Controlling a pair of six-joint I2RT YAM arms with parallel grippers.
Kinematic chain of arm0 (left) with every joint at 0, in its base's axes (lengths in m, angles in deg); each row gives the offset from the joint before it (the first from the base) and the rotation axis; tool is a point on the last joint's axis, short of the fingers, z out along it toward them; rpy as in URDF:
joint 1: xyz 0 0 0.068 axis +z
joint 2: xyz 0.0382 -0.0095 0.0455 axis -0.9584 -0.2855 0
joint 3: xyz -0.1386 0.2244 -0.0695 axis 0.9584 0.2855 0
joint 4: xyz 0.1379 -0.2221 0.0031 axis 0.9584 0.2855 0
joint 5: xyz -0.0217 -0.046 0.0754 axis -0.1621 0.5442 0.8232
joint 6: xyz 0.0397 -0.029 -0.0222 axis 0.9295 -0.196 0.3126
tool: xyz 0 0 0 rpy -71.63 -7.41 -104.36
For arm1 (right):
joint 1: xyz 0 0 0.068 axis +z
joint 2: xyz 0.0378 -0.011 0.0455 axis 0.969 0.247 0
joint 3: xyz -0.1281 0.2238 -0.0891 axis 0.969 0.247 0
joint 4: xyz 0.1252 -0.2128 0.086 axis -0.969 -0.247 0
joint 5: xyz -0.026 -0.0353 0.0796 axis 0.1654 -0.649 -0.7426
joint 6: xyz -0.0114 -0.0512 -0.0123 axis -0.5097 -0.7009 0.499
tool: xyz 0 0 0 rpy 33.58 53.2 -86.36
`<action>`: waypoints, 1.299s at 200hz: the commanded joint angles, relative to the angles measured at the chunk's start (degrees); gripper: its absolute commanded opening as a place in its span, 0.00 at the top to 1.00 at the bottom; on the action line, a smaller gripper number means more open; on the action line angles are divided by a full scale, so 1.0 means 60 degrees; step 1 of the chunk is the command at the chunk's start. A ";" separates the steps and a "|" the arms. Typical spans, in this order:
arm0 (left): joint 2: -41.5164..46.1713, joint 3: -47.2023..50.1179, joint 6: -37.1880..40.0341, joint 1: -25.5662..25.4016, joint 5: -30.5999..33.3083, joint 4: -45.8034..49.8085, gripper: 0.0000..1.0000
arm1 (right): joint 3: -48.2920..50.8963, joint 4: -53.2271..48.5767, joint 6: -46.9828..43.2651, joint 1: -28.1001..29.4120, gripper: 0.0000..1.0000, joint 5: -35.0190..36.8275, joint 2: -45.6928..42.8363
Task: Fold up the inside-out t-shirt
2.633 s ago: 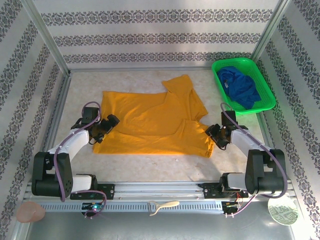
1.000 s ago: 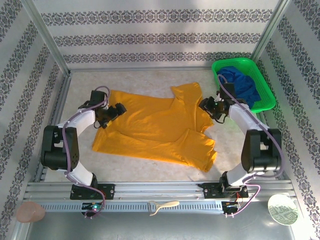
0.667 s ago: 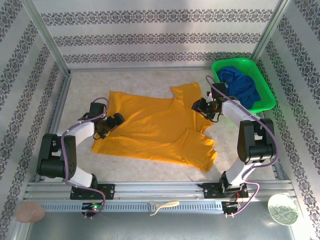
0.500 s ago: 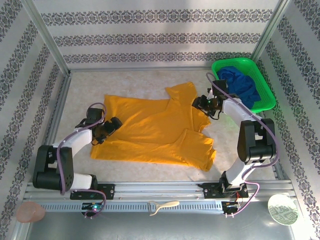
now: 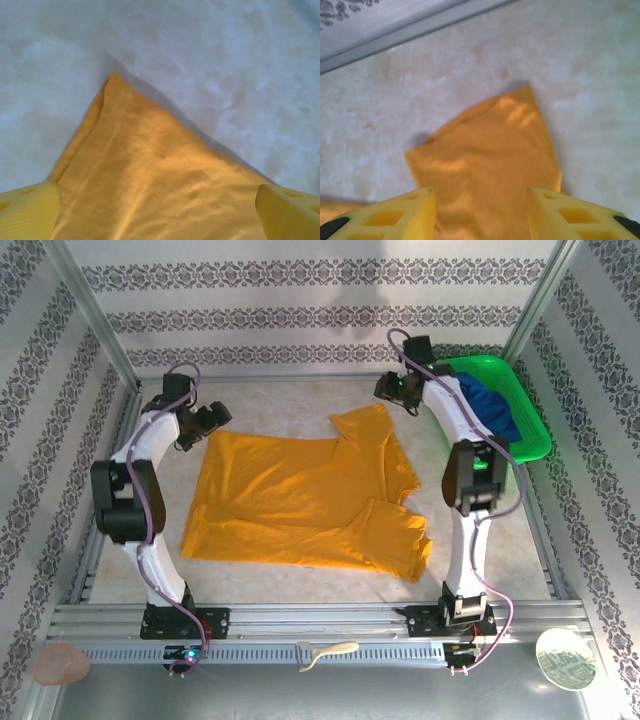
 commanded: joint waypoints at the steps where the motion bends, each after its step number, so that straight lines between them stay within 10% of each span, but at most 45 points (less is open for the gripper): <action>1: -0.0863 -0.0965 0.0973 0.0183 -0.0182 0.1843 0.01 | -0.2147 -0.1939 -0.0736 0.0104 0.48 0.0714 0.1527; 37: -0.1853 -0.2162 0.1312 0.0364 -0.0320 0.2378 0.01 | -0.5099 -0.2733 -0.1001 0.0103 0.47 0.0833 0.3436; 170: -0.1896 -0.2771 0.1278 0.0492 -0.1283 0.2352 0.00 | -0.6371 -0.1477 -0.0321 -0.0015 0.42 -0.0520 0.5442; 197: -0.1935 -0.2902 0.1234 0.0501 -0.1465 0.2369 0.01 | -0.6370 -0.1255 -0.0041 -0.0051 0.48 -0.0673 0.5546; 241: -0.2109 -0.3120 0.1347 0.0526 -0.1280 0.2496 0.00 | -0.6337 -0.1228 0.0198 -0.0171 1.00 -0.0810 0.5427; 260: -0.2354 -0.3306 0.1530 0.0529 -0.0786 0.2630 0.00 | -0.6162 -0.1190 0.0262 -0.0276 1.00 -0.0920 0.5097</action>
